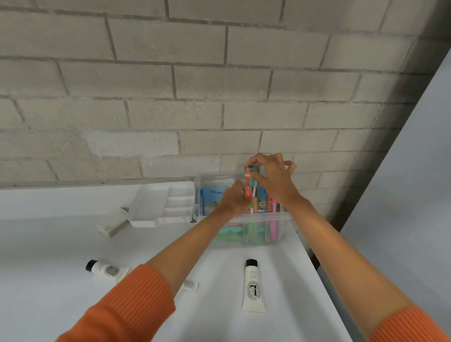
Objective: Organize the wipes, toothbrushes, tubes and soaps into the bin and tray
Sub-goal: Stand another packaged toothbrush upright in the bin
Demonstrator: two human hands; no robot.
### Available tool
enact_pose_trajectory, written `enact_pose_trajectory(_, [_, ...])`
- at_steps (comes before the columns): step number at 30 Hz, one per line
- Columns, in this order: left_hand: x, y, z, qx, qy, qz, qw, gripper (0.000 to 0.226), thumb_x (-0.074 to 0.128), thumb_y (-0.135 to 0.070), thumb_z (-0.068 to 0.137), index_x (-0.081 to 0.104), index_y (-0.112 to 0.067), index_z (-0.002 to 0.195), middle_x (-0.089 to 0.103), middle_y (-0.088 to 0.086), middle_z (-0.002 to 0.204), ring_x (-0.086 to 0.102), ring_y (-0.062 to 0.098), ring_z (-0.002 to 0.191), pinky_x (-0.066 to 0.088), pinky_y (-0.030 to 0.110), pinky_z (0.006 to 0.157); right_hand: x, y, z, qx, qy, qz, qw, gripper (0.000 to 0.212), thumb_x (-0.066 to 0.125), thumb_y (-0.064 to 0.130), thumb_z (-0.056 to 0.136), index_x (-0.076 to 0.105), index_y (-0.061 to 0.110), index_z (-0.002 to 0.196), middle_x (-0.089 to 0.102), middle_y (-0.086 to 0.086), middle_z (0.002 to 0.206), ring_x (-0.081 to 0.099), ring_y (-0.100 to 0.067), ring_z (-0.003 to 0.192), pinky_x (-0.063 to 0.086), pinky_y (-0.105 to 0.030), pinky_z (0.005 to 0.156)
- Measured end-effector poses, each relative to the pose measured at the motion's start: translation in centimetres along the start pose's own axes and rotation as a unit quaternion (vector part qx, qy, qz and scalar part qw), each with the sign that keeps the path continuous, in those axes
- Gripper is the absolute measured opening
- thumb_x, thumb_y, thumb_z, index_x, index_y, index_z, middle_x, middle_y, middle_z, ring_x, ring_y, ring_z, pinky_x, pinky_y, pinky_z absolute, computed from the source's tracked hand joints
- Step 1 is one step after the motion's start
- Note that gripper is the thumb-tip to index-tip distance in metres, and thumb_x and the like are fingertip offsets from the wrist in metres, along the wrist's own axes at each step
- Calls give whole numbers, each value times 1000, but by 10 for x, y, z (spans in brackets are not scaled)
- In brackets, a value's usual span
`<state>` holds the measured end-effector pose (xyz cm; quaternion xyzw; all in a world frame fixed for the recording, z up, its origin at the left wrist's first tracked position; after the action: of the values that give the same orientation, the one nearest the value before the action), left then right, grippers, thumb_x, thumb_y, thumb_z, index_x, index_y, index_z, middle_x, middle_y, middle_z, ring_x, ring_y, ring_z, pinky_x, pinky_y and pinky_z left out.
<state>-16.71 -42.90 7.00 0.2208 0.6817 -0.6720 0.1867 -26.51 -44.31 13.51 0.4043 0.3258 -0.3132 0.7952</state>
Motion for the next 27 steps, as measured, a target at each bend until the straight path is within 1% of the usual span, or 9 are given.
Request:
enact_pose_trajectory(4, [0,1,0,-16,-2,-4,1000,32,59,-18,88,49,-5,116,58,7,103,49,17,89,38,27,78,5,-1,-1,1,10,-23,1000,24,59,30,88,57,27,111,61,8,114,35,-16,121,7,-25,79])
enact_pose_trajectory(7, [-3,4,-1,-16,-15,-10,1000,26,61,-18,87,47,-8,106,58,7,97,54,20,89,39,28,74,8,-5,-1,8,32,-34,999,32,57,31,89,53,29,121,55,4,126,28,-16,132,6,-29,93])
enact_pose_trajectory(10, [-14,2,-7,6,-54,4,999,36,63,-23,86,48,-3,112,60,15,112,58,27,104,43,29,78,9,-4,-3,8,38,-32,999,42,55,30,91,46,31,132,46,4,140,21,-16,140,2,-33,103])
enact_pose_trajectory(12, [-25,-2,-16,31,-78,27,996,43,63,-26,86,46,0,116,55,17,119,54,29,110,46,36,89,6,1,-6,-1,24,-35,999,44,54,31,92,43,32,134,40,5,145,20,-17,141,1,-35,106])
enact_pose_trajectory(15, [-47,-4,-36,62,-92,85,990,45,61,-25,87,43,-2,121,50,17,124,48,31,116,41,43,100,-2,25,-12,-24,-23,-19,999,39,53,32,92,47,30,131,45,3,139,30,-16,135,7,-36,106])
enact_pose_trajectory(18, [-75,1,-64,54,-130,119,983,40,58,-23,88,43,-7,122,50,13,125,45,30,118,36,41,100,-5,61,-21,-38,-46,5,998,33,54,33,91,52,28,124,51,3,128,40,-17,123,17,-31,98])
enact_pose_trajectory(20, [-94,9,-90,43,-153,131,979,39,57,-22,89,43,-7,123,50,13,126,45,30,118,35,40,98,3,92,-26,-53,-31,25,998,32,52,34,92,53,26,123,51,1,126,42,-19,120,16,-26,92])
enact_pose_trajectory(23, [-120,26,-129,23,-185,150,971,40,58,-25,89,44,-8,123,53,13,123,47,29,116,36,38,93,21,139,-41,-78,0,73,994,31,50,33,93,52,23,123,51,-2,125,42,-21,118,23,-32,98])
enact_pose_trajectory(27, [-158,59,-185,-17,-205,196,959,42,59,-31,89,46,-9,122,58,11,121,50,29,116,38,39,96,50,196,-72,-106,27,97,989,32,51,32,93,53,19,122,53,-5,124,44,-23,116,24,-31,91])
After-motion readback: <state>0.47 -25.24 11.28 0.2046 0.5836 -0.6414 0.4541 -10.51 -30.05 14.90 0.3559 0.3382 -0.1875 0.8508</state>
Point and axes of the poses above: each hand's wrist, its own z-axis towards the middle knuckle, its own x-axis out of the palm, y = z × x, the point moved 6 cm from there along z, towards the middle knuckle
